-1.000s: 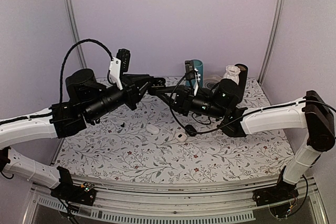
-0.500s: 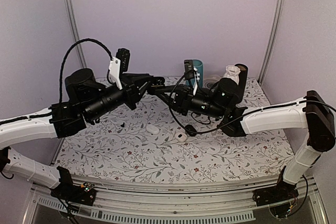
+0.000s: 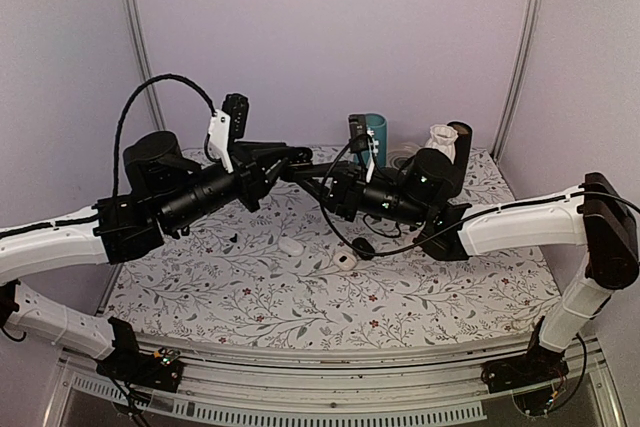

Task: Insert the wireless bluetooth earbuds into the charging case
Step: Insert the left earbud into the left side groove of the charging case.

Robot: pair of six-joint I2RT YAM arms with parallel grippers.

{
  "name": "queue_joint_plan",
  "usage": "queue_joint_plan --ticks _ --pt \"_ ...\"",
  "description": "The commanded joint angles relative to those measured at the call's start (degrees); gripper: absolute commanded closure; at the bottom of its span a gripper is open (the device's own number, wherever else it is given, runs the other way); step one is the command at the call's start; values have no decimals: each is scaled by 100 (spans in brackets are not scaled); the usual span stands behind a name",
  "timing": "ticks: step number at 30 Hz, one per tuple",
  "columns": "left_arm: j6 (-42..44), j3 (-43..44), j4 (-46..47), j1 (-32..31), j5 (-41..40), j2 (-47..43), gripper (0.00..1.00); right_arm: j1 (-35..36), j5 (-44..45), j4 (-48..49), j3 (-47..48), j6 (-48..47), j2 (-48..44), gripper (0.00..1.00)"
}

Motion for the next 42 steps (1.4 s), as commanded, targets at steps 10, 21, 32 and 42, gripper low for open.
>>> queue_joint_plan --ticks 10,21,32,42 --pt "139 -54 -329 -133 -562 -110 84 -27 253 47 194 -184 -320 97" --pt "230 -59 -428 -134 -655 -121 84 -24 253 25 198 -223 -346 97" --pt "342 -9 -530 -143 -49 -64 84 -30 262 14 272 -232 -329 97" --pt "317 -44 -632 -137 -80 -103 78 -23 262 -11 293 -276 -337 97"
